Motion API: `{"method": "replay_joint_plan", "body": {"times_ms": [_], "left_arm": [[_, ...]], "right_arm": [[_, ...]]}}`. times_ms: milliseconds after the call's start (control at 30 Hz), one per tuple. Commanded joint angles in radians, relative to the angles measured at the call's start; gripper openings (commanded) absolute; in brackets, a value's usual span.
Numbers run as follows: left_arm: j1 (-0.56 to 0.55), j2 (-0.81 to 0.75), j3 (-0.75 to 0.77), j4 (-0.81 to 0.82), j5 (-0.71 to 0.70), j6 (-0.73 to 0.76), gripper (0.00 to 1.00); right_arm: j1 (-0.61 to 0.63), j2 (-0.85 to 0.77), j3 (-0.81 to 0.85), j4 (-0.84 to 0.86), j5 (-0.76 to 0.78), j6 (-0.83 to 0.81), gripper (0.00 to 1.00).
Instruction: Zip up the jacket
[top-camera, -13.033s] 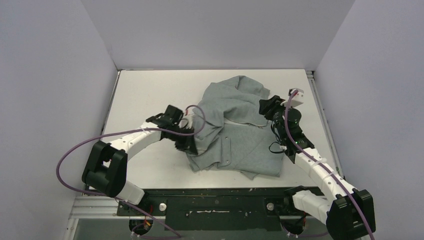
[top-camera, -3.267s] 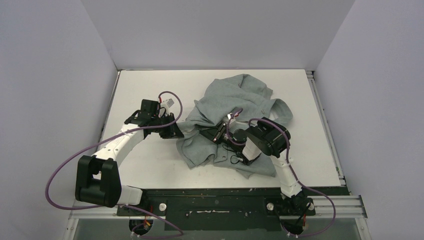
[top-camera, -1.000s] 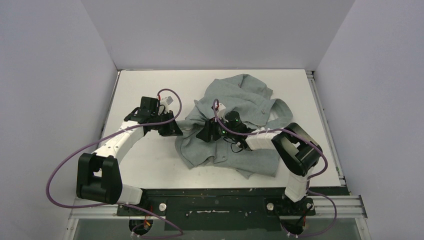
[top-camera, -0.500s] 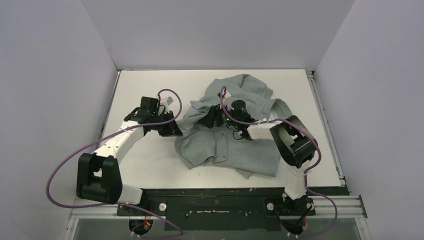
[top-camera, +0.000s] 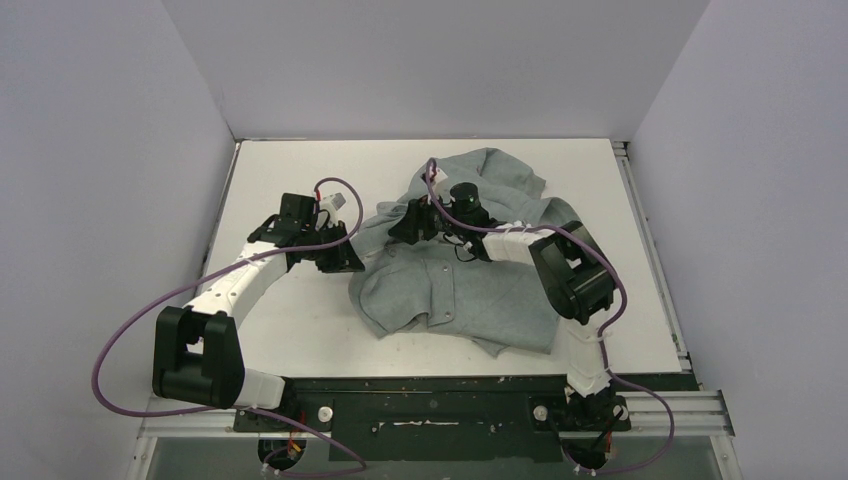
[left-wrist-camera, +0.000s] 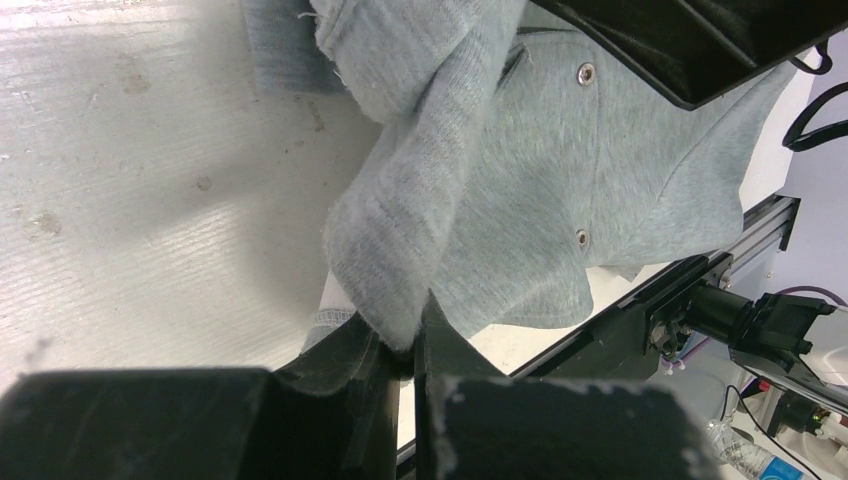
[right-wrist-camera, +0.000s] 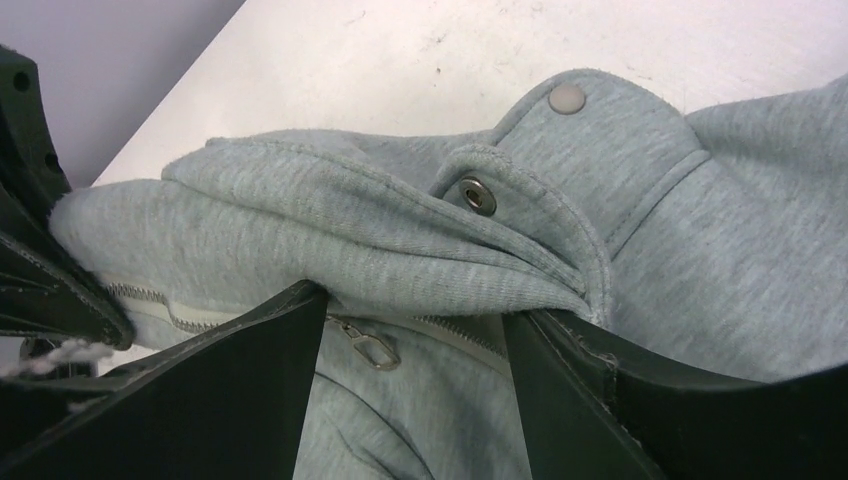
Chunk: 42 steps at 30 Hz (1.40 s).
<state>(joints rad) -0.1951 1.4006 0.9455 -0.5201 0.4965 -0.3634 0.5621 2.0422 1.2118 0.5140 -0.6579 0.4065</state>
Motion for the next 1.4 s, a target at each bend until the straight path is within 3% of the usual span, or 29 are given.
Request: {"method": "replay_joint_plan", "body": {"times_ms": [0,200,467,700,1067,1367], "left_arm": [[0.005,-0.037,0.015,0.003,0.001,0.001,0.0],[0.006,-0.031,0.009,0.012,0.005,0.0,0.0],[0.008,-0.021,0.016,0.016,0.01,0.001,0.0],[0.008,-0.023,0.016,0.009,0.006,0.003,0.0],[0.007,-0.007,0.027,-0.007,0.0,0.01,0.0],[0.007,0.073,0.03,-0.059,-0.184,0.022,0.0]], "right_arm": [[-0.023,-0.096,-0.05,0.028,0.015,-0.053,0.68],[-0.027,-0.21,-0.186,0.059,-0.09,-0.063,0.66],[-0.023,-0.155,-0.219,0.147,-0.249,-0.026,0.5],[-0.005,-0.084,-0.141,0.105,-0.205,-0.092,0.58],[-0.001,0.001,-0.061,0.091,-0.213,-0.224,0.6],[0.004,0.044,-0.022,0.095,-0.259,-0.247,0.6]]}}
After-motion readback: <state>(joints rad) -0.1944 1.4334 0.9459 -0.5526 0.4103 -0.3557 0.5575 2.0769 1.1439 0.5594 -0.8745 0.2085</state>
